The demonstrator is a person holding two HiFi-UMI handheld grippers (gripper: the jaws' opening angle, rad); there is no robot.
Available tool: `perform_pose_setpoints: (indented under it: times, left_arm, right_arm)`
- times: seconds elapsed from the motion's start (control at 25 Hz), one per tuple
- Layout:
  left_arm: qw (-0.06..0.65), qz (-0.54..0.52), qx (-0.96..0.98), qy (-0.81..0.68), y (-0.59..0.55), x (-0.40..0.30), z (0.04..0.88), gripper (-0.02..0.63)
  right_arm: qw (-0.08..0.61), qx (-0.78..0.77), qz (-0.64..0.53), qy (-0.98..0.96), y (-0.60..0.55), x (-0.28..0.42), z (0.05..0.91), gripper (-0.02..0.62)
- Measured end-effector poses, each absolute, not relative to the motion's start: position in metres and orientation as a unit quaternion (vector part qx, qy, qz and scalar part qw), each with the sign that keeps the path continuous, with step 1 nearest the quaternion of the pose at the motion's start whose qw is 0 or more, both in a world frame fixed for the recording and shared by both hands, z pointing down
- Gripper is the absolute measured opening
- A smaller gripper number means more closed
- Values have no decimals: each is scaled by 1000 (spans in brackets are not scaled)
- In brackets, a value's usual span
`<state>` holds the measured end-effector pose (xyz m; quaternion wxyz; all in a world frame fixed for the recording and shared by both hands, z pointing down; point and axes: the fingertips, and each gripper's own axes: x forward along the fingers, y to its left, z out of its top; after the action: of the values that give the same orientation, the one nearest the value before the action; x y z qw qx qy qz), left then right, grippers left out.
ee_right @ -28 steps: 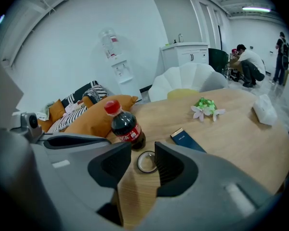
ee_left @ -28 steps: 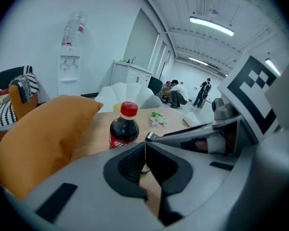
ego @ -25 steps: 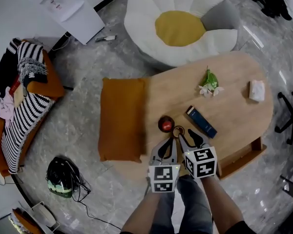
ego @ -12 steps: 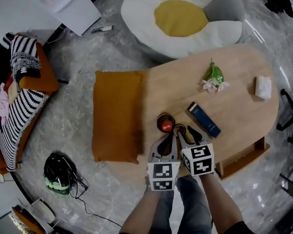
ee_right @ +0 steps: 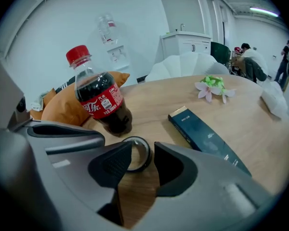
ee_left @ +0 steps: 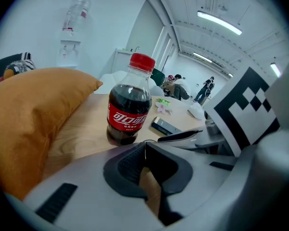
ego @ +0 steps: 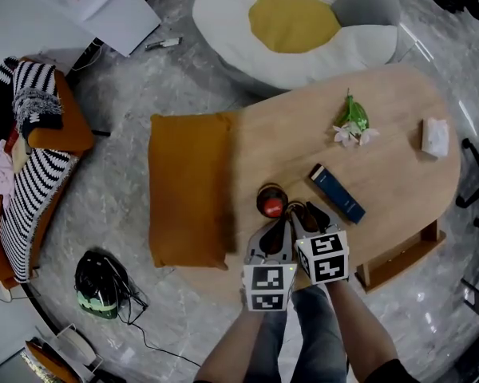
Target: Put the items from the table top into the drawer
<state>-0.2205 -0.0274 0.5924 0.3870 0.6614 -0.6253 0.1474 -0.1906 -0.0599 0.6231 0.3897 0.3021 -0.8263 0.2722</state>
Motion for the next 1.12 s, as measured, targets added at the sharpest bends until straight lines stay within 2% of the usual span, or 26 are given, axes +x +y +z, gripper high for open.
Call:
perform_pose_setpoints:
  times: [0.4,1.12]
  left_arm:
    - [403,152,654,-622,-25,-223,604,11]
    - [401,150,665,-612,-23,-218,581,11]
  right_arm:
    - [409,309,277,-813,-59,-185,634,61]
    - [392,325,276,-815,-56,-183,604,51]
